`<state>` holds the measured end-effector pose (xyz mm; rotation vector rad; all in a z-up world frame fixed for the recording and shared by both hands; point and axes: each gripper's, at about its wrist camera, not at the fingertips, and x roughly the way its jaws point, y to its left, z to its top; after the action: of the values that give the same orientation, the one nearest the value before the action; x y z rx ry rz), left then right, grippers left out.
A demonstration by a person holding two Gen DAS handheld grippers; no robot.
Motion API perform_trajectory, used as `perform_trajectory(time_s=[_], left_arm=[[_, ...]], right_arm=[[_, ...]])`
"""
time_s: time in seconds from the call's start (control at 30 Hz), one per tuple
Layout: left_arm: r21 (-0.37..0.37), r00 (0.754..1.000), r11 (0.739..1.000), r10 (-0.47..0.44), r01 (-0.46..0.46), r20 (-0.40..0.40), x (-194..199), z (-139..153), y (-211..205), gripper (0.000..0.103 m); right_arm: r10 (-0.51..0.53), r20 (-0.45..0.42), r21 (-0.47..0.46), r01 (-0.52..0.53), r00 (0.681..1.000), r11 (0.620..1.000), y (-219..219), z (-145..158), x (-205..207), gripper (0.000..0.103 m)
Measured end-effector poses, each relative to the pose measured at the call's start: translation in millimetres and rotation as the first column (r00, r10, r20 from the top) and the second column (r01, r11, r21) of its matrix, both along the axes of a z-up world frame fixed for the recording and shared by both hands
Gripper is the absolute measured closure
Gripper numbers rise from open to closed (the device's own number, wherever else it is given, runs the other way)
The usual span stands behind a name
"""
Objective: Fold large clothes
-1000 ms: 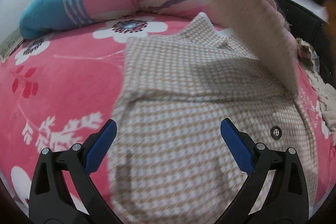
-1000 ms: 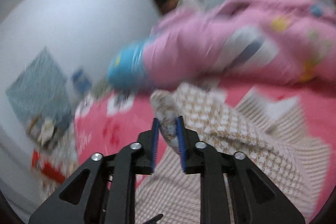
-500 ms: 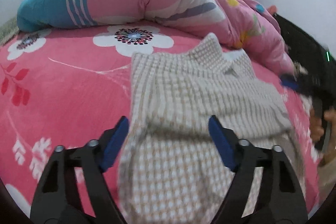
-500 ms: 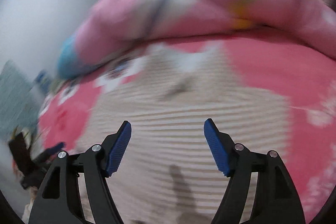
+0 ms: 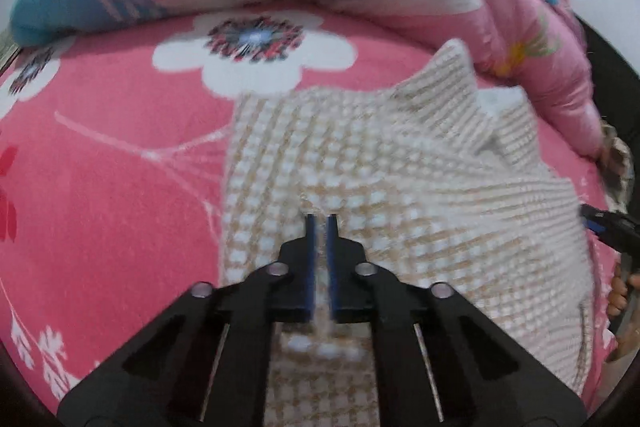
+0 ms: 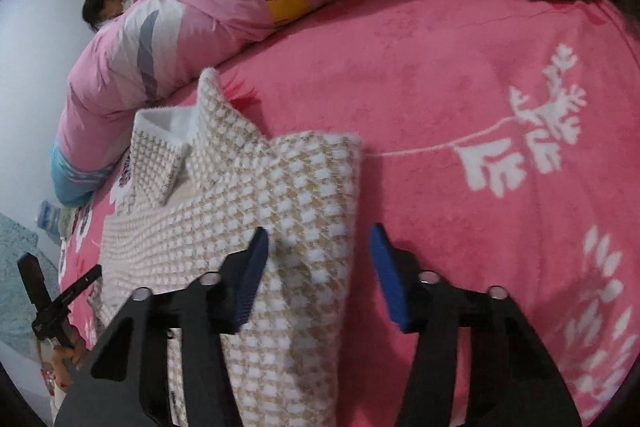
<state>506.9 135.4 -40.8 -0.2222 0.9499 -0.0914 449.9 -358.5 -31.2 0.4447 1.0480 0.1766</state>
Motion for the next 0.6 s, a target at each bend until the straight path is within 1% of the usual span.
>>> perform_trajectory(time_s=[0.03,0.07,0.1,0.17,0.23,0.27,0.33,0.4,0.47,0.53,0.6], left_arm=[[0.007,1.0,1.0,-0.006,0.006,0.03,1,9,-1,0.099],[0.012,0.998,1.0,-0.015,0.014,0.054,-6,15,-2,0.1],[0.031,0.996,0.999,-0.028,0.025,0.089,-3,26,-5,0.1],[0.088,0.987,0.995,-0.048,0.034,0.157,1,45,-13,0.1],[0.105,0.98,0.994,-0.043,0.023,0.193,-2,55,-13,0.1],[0.11,0.98,0.994,-0.037,0.016,0.194,-6,55,-12,0.1],[0.157,0.986,0.988,-0.017,-0.01,0.168,-2,38,-10,0.1],[0.209,0.995,0.978,-0.013,-0.009,0.104,-2,11,-10,0.099],[0.222,0.999,0.975,-0.01,0.003,0.031,-1,-22,-8,0.099],[0.217,0.999,0.976,0.0,-0.012,0.054,-7,-26,-5,0.096],[0.192,0.998,0.981,0.018,-0.027,0.053,-10,-19,-2,0.091]], right_arm=[[0.014,0.002,-0.003,-0.014,1.0,1.0,2,1,1,0.07],[0.029,0.01,-0.029,-0.029,1.0,0.999,8,3,3,0.082],[0.037,0.018,-0.055,-0.036,0.999,0.998,11,4,4,0.086],[0.027,0.037,-0.083,-0.024,0.999,0.996,15,10,4,0.09],[0.014,0.054,-0.074,-0.01,0.998,0.997,15,12,4,0.09],[0.013,0.06,-0.082,-0.008,0.998,0.997,16,12,4,0.09],[0.021,0.07,-0.113,-0.012,0.997,0.994,20,8,3,0.09],[0.021,0.074,-0.132,-0.011,0.997,0.991,23,1,3,0.09],[0.019,0.071,-0.145,-0.009,0.997,0.989,26,-4,5,0.09],[0.022,0.068,-0.174,-0.01,0.997,0.985,28,-6,6,0.084],[0.027,0.06,-0.207,-0.014,0.998,0.978,28,0,6,0.069]])
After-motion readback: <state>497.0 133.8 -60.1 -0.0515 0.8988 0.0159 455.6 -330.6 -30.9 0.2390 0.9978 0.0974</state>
